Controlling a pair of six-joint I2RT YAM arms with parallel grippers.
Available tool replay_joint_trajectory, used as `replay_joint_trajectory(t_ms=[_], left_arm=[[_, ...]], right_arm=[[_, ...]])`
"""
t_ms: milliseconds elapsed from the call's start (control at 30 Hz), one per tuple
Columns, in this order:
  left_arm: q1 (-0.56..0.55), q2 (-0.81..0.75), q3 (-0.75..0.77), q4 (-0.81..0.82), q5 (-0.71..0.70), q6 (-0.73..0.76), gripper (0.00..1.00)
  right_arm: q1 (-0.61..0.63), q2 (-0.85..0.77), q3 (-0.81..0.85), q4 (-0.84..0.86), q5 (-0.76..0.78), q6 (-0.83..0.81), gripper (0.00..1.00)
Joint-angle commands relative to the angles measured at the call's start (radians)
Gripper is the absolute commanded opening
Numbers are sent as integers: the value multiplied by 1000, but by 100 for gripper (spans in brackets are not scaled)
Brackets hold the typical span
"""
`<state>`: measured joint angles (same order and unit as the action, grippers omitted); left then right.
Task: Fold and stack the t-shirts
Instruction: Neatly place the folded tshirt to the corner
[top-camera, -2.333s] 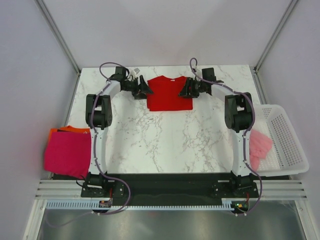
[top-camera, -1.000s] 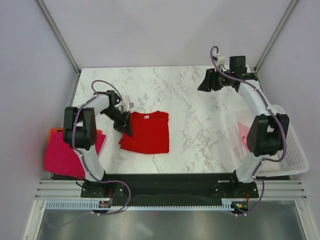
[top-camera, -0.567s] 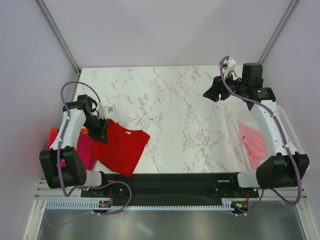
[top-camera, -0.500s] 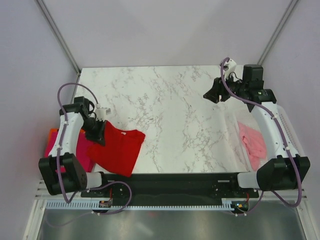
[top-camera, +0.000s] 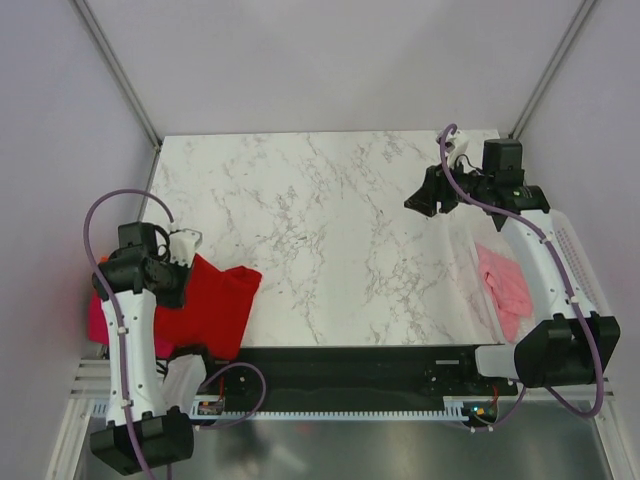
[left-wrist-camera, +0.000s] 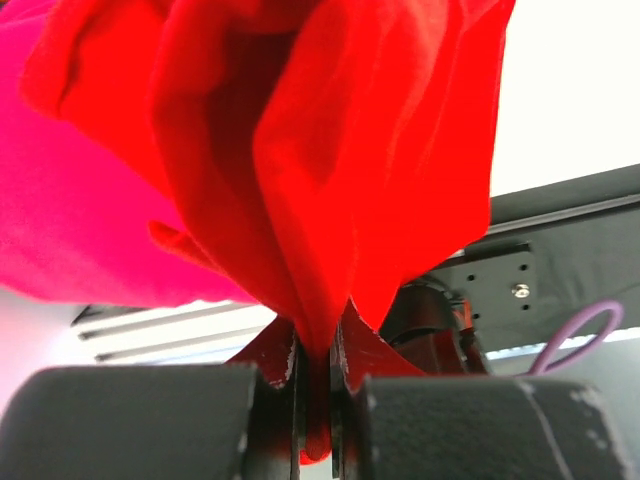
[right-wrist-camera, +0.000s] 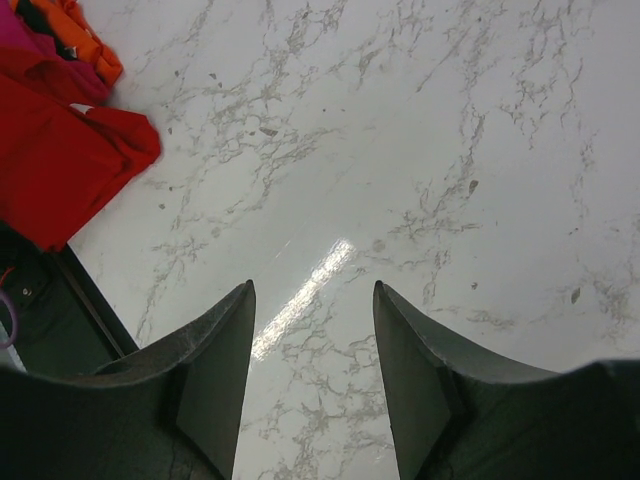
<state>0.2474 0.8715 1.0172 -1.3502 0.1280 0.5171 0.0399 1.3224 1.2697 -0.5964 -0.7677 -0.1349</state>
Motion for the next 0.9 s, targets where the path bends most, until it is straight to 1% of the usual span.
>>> replay_joint_trajectory(t_ms=[0,133,167,200,333,467,600,733,833,867], left_arm=[[6,-31,52,-76,-80,44,2],[7,-63,107,-90,-125,61,2],[9,-69,115,-93,-170,67,2],[7,-69,122,-92,-183,78,2],[7,-40,219,-110,-212,95,2],[9,-17,273,-115,-249,121,2],[13,-9,271,-77,-297,155,2],[33,-11,198,-6,-337,190,2],[88,-5,146,66,-341,227,2],[136,3,136,83,-334,251,2]], right_arm=[[-3,-26,-18,40,-53,3,58],[-2,-34,-38,72,-61,20,58],[-2,-34,-47,87,-64,26,58],[-2,-34,-50,95,-67,29,58],[-2,-26,-52,102,-74,27,58],[-2,-25,-50,106,-73,21,58],[-2,-19,-52,112,-73,27,58],[-3,-11,-55,118,-76,34,58],[-2,-2,-55,121,-73,40,58],[-3,0,-53,122,-73,41,58]])
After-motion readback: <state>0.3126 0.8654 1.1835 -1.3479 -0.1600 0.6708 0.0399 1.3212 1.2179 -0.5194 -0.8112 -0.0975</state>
